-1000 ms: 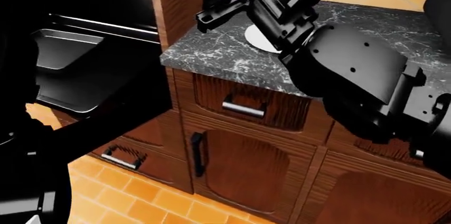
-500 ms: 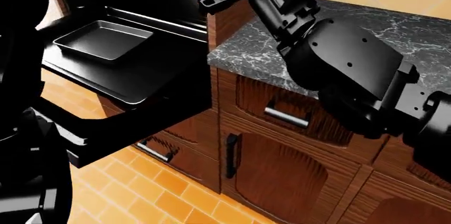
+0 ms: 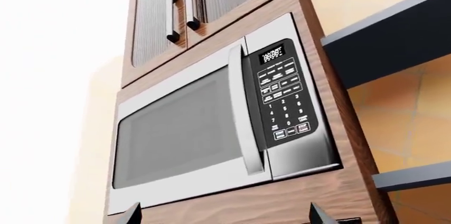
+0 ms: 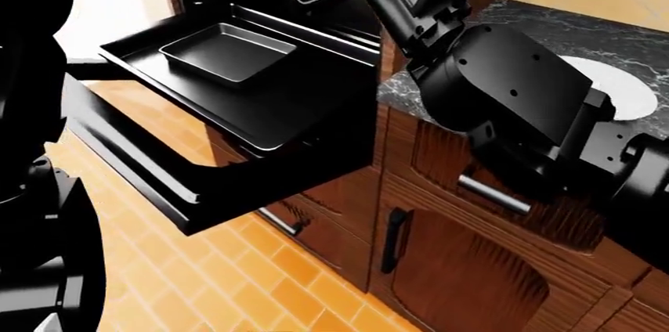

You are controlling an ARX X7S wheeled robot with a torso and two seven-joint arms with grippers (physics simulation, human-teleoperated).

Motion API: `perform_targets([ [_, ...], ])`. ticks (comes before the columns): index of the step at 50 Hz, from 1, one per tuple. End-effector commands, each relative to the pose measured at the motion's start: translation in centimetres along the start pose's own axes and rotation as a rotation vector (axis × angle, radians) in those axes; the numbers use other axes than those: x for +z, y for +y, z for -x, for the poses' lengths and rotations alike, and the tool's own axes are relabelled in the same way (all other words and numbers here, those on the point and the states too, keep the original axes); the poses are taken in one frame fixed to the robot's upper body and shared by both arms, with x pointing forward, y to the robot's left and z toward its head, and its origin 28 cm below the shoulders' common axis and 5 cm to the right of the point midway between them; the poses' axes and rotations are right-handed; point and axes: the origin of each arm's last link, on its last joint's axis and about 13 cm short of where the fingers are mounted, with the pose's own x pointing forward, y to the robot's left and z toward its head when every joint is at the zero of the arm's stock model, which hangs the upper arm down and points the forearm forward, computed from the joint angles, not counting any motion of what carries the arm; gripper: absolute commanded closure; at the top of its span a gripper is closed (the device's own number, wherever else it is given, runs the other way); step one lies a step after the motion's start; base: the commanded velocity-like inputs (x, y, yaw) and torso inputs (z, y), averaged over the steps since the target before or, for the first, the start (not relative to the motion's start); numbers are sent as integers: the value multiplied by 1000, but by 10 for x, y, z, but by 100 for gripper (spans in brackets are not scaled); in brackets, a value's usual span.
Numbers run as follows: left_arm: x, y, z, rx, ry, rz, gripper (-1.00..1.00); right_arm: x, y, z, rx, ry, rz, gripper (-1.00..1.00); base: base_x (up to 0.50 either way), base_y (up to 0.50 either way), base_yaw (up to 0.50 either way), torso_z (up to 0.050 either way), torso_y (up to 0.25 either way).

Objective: Place the sweet potato on the rack of the oven.

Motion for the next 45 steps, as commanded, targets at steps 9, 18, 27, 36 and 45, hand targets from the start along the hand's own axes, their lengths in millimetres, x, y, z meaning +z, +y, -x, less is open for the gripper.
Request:
perform_targets([
  [9,-1,0,1,2,1,5,-100,0,-1,-2,-20,-9,19,100,43,37,500,0,0],
  [18,-2,0,1,2,3,4,-100,-3,-9,-4,-68,-11,50,100,45,43,500,0,1],
  [27,-1,0,2,5,0,4,-100,-1,-12,-6,-86,-12,73,100,53,57,500,0,0],
  [36,-2,1,0,1,-3,7,-100,0,-12,-9,-85,-14,83,100,52,62,500,0,1],
  [45,-4,2,-1,1,-1,7,-100,-1,-20,-17,-121,-23,81,100,137,218,403,0,0],
])
